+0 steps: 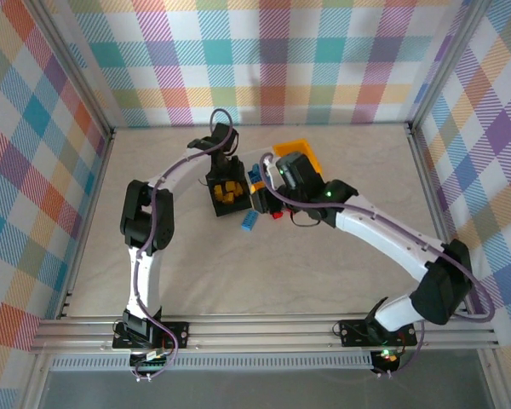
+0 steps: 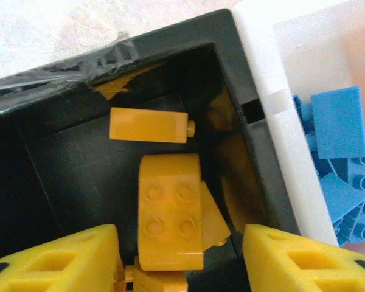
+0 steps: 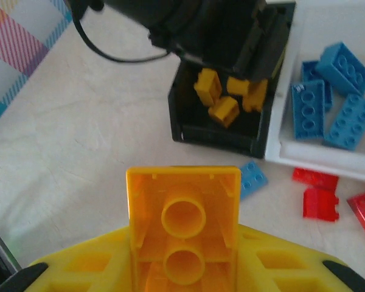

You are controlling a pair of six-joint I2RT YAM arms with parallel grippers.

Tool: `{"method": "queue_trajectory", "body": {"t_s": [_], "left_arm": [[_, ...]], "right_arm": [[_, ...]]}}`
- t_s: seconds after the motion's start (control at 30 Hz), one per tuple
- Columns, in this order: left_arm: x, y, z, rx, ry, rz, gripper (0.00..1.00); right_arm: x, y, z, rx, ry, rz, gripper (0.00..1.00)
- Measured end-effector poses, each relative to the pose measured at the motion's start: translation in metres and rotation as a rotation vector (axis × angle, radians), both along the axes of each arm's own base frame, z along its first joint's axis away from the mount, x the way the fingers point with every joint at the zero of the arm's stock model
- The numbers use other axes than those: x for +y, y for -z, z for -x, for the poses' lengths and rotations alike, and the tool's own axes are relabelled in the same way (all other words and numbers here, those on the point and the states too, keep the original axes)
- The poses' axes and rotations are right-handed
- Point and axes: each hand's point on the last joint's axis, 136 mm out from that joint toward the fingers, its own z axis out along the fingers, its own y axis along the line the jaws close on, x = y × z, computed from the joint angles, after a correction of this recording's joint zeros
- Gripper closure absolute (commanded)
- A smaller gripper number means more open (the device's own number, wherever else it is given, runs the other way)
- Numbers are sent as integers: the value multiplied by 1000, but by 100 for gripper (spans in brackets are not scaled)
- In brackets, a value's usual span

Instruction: Sort the legos into containers by color

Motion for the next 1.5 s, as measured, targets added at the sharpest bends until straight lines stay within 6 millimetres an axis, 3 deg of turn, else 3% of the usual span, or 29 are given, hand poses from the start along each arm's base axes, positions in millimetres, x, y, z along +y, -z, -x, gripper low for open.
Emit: {"method": "queue_trajectory", "body": {"t_s": [0.13, 0.27, 0.4, 0.43, 0.5, 0.63, 0.8, 0.87, 0.93, 1.1, 1.27, 1.5], "left_arm": [[17, -24, 15, -15, -27, 18, 38], [60, -91, 42, -117, -116, 54, 36], [100, -161, 85, -281, -187, 85, 36], [105, -173, 99, -319, -194, 98, 36], [106, -178, 121, -353, -187, 132, 36], [104, -136, 175, -277, -153, 168, 35], [88, -100, 215, -195, -83, 201, 34], [80, -95, 227, -188, -46, 215, 34], [72, -89, 234, -182, -18, 228, 33], [46, -61, 247, -111, 73, 217, 32], [18, -40, 242, -72, 147, 189, 31], [-14, 0, 210, -12, 216, 115, 30]], "right_arm": [[19, 3, -28, 27, -14, -22, 63], [47, 12, -59, 56, -35, -38, 63], [76, 24, -89, 76, -55, -50, 62], [83, 29, -96, 85, -62, -48, 63], [98, 39, -109, 103, -72, -43, 63], [124, 63, -136, 118, -83, -42, 62], [137, 98, -154, 163, -86, -26, 56], [138, 113, -156, 192, -85, -17, 52], [136, 123, -155, 220, -81, -8, 42], [135, 126, -152, 242, -91, -12, 41], [120, 100, -133, 241, -94, -28, 40], [51, -43, -77, 38, -49, -143, 37]]}}
